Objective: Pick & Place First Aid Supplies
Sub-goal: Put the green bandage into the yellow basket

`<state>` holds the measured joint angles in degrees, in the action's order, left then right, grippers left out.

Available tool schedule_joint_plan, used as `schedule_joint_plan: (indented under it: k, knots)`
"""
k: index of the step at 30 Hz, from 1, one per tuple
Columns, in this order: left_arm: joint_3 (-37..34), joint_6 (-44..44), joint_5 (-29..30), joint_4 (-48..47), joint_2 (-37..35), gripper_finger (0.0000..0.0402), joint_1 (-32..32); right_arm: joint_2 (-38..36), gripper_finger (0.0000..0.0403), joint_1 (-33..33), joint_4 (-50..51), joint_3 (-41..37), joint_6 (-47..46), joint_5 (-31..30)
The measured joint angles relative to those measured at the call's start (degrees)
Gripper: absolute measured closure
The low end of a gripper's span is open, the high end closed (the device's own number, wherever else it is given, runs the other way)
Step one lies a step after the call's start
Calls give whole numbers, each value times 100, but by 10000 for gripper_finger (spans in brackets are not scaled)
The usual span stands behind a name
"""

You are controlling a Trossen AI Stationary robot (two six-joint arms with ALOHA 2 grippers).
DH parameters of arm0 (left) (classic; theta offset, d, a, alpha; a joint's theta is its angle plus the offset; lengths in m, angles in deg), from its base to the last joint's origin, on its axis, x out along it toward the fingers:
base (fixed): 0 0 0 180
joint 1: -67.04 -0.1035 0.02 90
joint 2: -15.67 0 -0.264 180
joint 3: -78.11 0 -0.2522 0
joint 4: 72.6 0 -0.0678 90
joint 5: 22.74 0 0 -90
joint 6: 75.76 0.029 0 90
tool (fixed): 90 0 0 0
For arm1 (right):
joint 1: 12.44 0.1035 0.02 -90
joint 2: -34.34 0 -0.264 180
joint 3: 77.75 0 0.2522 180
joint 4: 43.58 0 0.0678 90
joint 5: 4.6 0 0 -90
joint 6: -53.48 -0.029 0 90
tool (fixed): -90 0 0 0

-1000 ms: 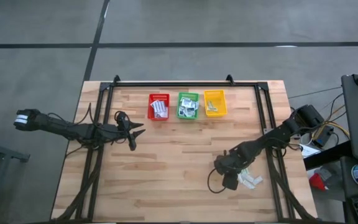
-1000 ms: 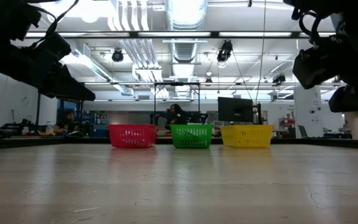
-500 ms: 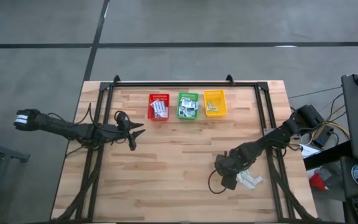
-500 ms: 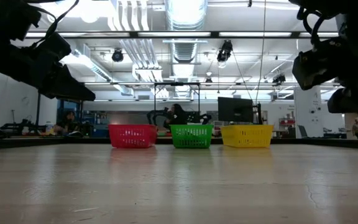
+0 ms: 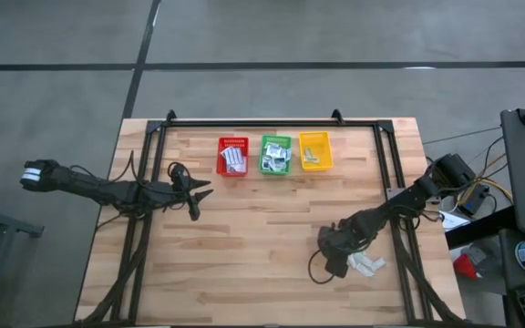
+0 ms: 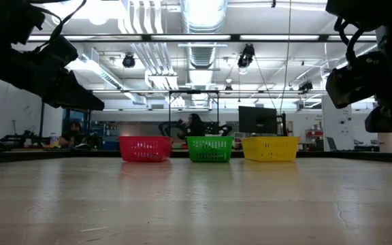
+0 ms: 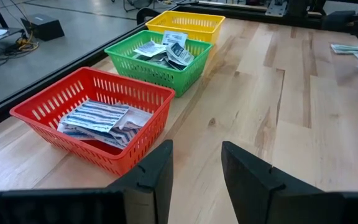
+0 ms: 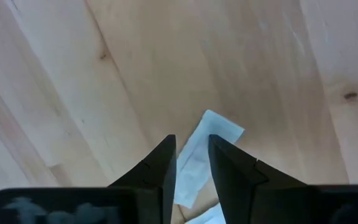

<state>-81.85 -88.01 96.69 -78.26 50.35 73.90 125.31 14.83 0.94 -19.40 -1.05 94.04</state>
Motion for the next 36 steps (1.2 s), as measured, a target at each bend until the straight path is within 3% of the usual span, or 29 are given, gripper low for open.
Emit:
schedule_joint_plan:
  k: [16, 22, 36]
  knots:
    - [1, -2, 0, 0, -1, 268, 0, -12, 333, 13, 33, -53, -101, -513]
    - [1, 0, 0, 0, -2, 268, -2, 13, 335, -1, 79, -53, 104, -1016]
    - [0, -15, 0, 0, 0, 268, -1, 390, 335, -31, 110, 1, 698, -1038]
